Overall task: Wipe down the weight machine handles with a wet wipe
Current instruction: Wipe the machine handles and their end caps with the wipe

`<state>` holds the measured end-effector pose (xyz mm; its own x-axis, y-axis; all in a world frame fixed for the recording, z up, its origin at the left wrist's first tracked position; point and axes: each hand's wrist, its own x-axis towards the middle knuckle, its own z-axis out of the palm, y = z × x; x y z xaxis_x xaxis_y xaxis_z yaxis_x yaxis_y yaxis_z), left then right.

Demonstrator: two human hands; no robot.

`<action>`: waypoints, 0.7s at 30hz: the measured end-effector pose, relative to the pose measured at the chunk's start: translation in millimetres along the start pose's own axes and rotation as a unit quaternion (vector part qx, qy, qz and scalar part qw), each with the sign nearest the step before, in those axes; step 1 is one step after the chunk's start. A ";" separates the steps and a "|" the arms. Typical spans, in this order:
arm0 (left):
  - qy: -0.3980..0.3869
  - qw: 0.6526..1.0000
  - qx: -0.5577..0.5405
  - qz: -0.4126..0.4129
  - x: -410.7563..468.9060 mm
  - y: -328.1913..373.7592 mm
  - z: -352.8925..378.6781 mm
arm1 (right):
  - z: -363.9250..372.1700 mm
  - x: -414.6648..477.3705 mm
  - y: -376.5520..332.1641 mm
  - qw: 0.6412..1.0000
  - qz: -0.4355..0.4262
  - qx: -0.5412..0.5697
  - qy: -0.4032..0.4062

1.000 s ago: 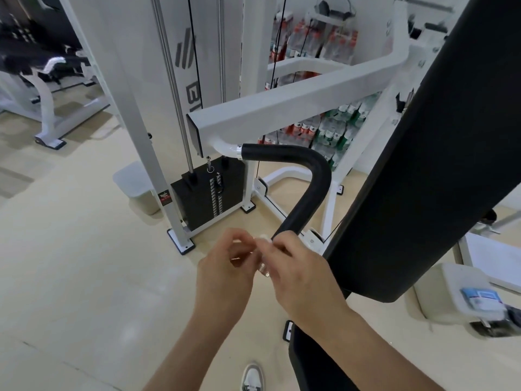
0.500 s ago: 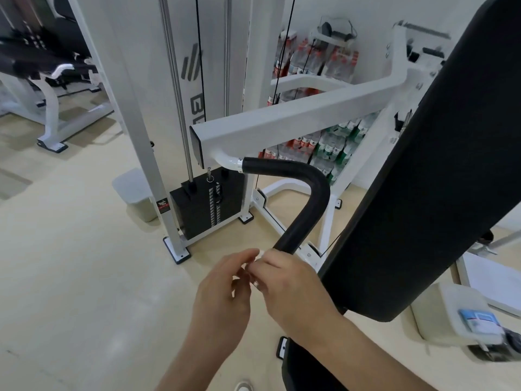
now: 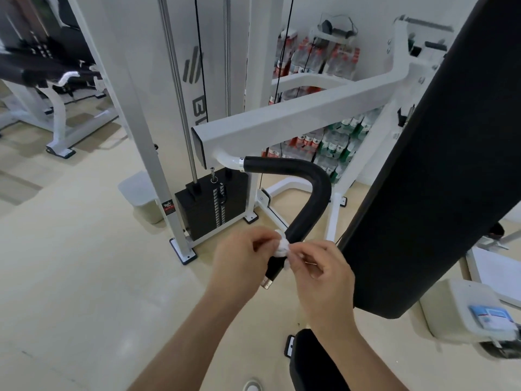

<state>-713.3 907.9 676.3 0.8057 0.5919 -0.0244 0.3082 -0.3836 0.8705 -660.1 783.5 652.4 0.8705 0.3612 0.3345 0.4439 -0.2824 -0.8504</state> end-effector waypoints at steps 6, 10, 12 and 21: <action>-0.041 0.998 0.050 -0.019 -11.4 -3.3 -5.3 | -1.5 -6.3 2.6 1.000 -0.007 -0.023 0.000; 0.006 0.997 0.076 0.014 -3.4 2.3 2.5 | 3.3 -5.0 2.1 0.997 0.067 0.038 0.027; 0.020 0.993 0.114 0.036 0.7 2.9 5.2 | 3.7 -3.4 2.7 0.987 0.119 0.099 0.047; 0.074 0.980 0.122 0.136 -3.2 -2.3 4.3 | 4.4 -8.7 -3.4 0.999 0.023 0.006 0.047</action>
<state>-714.4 903.8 672.3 0.7985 0.5331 0.2796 0.2180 -0.6890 0.6912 -670.1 785.3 650.6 0.9064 0.2626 0.3309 0.4007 -0.2863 -0.8703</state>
